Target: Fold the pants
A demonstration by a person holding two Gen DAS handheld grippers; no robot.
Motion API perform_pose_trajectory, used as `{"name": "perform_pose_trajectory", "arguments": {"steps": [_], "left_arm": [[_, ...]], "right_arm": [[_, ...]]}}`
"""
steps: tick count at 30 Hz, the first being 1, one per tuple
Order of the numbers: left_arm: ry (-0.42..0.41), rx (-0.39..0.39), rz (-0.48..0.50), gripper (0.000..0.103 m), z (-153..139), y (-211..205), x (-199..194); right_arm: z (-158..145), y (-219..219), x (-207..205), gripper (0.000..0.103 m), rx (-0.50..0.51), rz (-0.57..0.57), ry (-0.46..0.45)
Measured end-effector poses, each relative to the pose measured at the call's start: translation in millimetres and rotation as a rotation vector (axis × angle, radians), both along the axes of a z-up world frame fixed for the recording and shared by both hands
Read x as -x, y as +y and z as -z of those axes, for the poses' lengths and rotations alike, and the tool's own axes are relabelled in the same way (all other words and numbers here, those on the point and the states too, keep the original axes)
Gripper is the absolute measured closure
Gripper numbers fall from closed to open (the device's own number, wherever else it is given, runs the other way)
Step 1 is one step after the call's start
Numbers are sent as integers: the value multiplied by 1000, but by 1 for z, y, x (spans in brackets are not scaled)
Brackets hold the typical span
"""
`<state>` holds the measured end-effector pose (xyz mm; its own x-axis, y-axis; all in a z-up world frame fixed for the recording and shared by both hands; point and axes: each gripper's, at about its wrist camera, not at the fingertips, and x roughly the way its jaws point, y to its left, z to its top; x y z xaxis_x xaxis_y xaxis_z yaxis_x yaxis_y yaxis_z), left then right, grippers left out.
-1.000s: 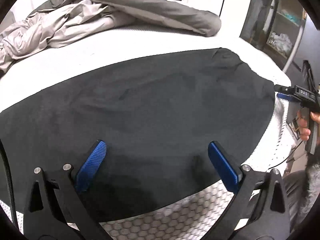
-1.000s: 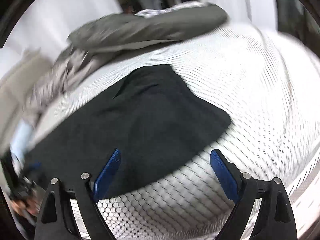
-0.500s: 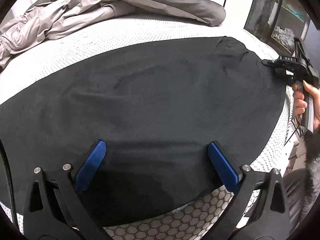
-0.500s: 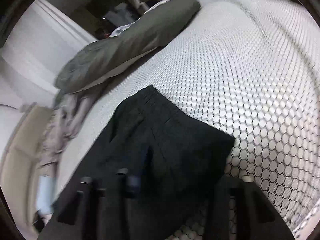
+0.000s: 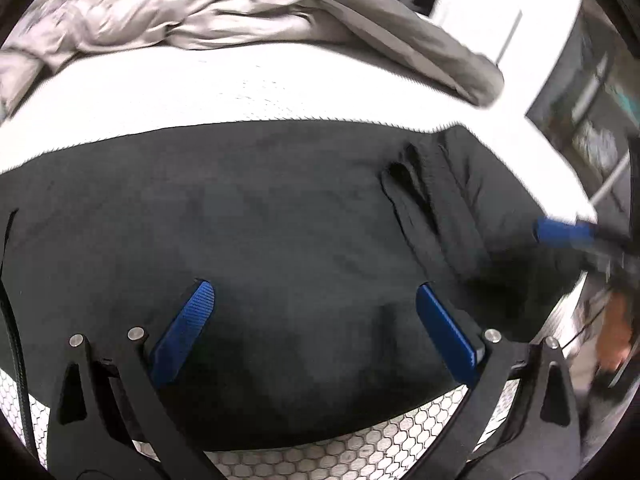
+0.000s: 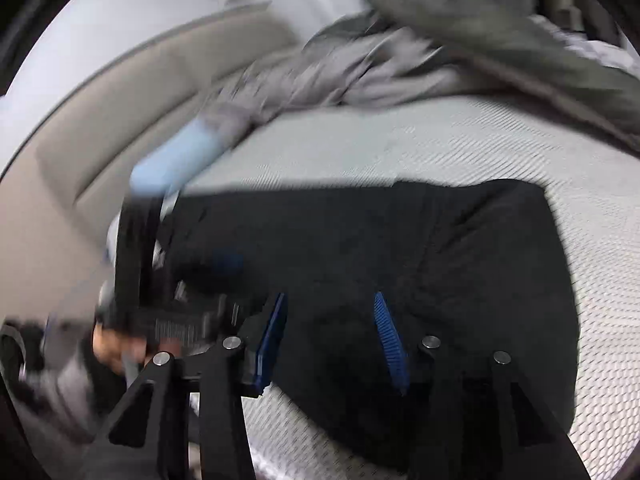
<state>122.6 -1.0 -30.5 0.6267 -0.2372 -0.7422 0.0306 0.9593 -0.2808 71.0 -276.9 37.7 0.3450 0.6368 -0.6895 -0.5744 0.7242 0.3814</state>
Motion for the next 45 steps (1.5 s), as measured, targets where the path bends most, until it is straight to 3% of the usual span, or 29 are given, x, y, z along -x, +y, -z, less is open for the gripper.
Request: {"name": "perform_pose_trajectory", "arguments": {"steps": [3,5,6,9,12,17,20,21,25,27,29,31,36,41,43,45], "left_arm": [[2,77,5,8,-1,8,-1],[13,129,32,17,0,4,-4],[24,156,51,20,1,0,-6],[63,260,134,31,7,-20,-13],[109,374,200,32,14,-42,-21],[166,501,226,32,25,-60,-37],[180,532,205,32,31,-70,-51],[177,536,198,33,31,-74,-54],[179,528,154,74,34,-89,-65],[165,521,128,81,34,-93,-66],[110,448,117,88,22,-101,-63],[42,384,124,91,4,-102,-57],[-61,363,100,93,-30,-60,-34],[-144,311,-27,93,-48,12,0],[-116,262,-80,93,-38,38,2],[2,245,-104,92,-9,50,-7]], "right_arm": [[-10,-25,7,50,-36,44,-57],[-14,-55,8,45,-63,130,-76],[-11,-69,4,44,-39,203,-83],[17,-96,-1,44,176,366,-87],[58,-97,-17,44,266,350,49],[59,-97,-12,44,266,340,30],[55,-101,-5,44,256,340,36],[57,-103,-4,44,258,339,35],[63,-97,-4,44,263,341,42],[68,-93,-6,44,268,344,41],[69,-88,-12,44,266,347,42],[64,-85,-16,44,246,350,40],[52,-85,-15,41,200,343,29],[48,-62,-20,40,200,308,16],[49,-52,-21,36,202,285,16],[51,-44,-22,36,215,268,17]]}}
